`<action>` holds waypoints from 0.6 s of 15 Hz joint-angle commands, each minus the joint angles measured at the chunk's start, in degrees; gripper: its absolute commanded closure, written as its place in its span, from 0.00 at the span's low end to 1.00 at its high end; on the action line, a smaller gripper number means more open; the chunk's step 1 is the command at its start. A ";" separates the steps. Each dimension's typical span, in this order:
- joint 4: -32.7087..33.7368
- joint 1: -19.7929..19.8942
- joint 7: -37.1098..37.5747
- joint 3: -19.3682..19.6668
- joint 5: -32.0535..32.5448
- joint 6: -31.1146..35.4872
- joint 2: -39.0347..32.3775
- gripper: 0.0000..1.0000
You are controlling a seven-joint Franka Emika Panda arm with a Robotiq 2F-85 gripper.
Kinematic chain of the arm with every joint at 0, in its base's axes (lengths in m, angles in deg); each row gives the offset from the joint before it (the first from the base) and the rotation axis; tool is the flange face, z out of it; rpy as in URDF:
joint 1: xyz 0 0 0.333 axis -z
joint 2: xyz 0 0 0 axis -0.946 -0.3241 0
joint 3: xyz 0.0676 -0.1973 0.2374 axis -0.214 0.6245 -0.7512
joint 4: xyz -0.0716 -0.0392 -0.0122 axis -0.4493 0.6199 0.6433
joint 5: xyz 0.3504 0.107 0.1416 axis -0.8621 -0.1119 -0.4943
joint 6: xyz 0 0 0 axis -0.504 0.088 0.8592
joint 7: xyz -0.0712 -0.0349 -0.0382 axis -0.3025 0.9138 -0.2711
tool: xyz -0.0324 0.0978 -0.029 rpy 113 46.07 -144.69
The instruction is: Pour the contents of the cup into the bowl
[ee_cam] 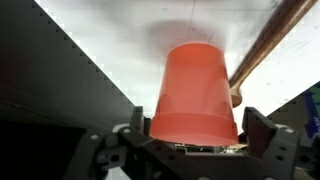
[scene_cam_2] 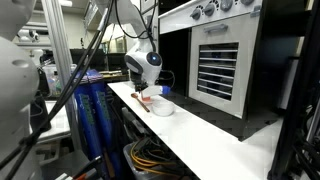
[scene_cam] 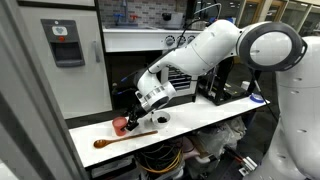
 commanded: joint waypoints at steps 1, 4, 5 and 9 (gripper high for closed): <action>-3.51 -0.64 5.04 -0.02 4.04 3.10 5.00 0.00; -6.43 -0.93 13.53 0.12 11.73 4.11 8.68 0.00; -7.71 -1.09 16.69 0.27 14.93 4.18 10.13 0.00; -12.28 -1.99 29.87 1.10 28.05 5.15 15.15 0.00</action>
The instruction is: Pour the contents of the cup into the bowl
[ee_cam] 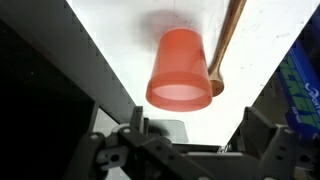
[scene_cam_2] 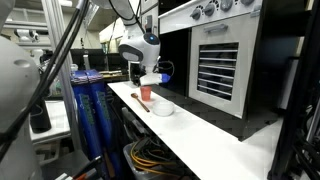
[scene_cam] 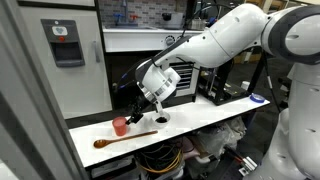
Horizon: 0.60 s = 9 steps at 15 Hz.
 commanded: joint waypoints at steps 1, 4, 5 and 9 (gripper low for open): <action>-6.46 1.58 11.77 -1.71 11.97 2.32 6.32 0.00; -10.73 -0.12 21.90 1.42 24.00 0.32 10.95 0.00; -11.92 0.12 24.83 1.67 27.92 -0.35 12.46 0.00; -15.04 5.68 34.76 -1.79 42.83 -6.24 18.66 0.00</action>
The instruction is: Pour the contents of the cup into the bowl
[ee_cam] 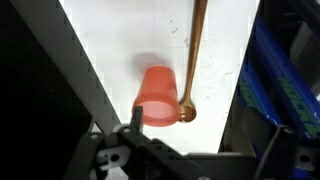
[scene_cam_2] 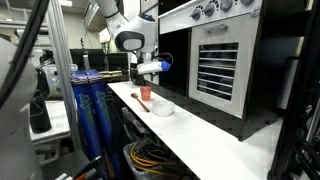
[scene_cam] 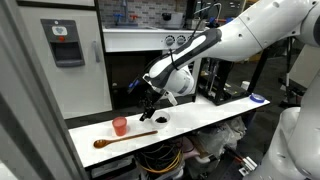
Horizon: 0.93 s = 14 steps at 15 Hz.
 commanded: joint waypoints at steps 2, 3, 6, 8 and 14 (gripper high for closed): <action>-4.30 4.40 8.40 -2.34 11.53 -6.90 8.79 0.00; -4.64 4.58 10.34 -2.34 13.39 -7.35 10.04 0.00; -5.78 4.72 18.28 -2.13 19.54 -7.54 13.70 0.00; -6.85 5.39 27.18 -2.46 26.20 -6.73 15.63 0.00; -8.67 6.59 54.17 -3.01 42.63 -10.85 21.18 0.00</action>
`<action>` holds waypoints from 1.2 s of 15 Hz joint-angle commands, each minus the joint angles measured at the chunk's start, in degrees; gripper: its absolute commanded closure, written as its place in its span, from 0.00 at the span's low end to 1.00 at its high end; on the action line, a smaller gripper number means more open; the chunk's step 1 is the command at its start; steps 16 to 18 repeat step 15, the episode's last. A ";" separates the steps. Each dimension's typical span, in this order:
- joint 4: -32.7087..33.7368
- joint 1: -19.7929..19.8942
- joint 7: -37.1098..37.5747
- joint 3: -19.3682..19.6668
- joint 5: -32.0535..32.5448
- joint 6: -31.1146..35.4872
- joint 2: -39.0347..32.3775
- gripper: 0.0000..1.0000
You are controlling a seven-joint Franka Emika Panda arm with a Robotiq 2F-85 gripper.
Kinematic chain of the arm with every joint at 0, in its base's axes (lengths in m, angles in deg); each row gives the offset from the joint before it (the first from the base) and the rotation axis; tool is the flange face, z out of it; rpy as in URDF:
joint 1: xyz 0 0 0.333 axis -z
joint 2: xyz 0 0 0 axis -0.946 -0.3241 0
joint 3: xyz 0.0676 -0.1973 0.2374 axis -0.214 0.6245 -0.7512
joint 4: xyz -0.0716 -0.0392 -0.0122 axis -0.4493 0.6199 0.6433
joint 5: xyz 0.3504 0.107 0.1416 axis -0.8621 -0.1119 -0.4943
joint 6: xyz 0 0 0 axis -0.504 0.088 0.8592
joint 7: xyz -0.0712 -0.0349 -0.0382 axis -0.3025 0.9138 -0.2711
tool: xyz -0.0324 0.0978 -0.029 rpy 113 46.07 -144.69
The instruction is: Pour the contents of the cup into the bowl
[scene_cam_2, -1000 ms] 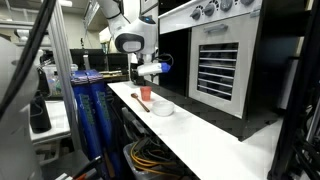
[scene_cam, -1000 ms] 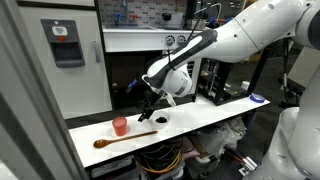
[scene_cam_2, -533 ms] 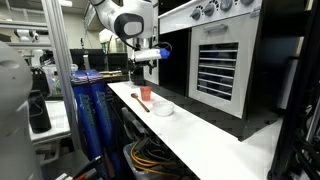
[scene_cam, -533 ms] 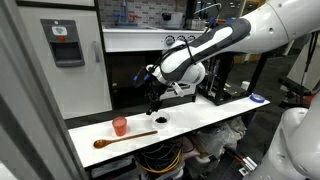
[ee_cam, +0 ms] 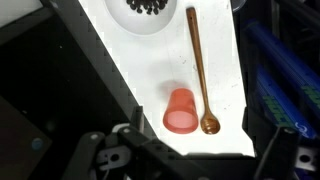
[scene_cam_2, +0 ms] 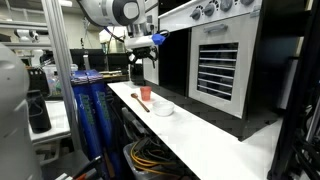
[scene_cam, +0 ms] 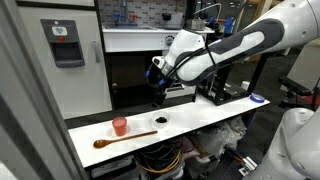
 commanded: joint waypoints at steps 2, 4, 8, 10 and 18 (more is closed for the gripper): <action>-2.72 1.45 15.04 -1.32 8.08 -4.26 5.82 0.00; -3.64 1.28 20.30 -1.43 10.05 -5.44 8.04 0.00; -5.35 1.32 27.76 -2.15 11.91 -9.15 12.53 0.00; -6.08 1.43 30.71 -2.68 12.77 -10.24 14.32 0.00; -5.49 0.06 31.08 -2.01 11.74 -10.00 14.18 0.00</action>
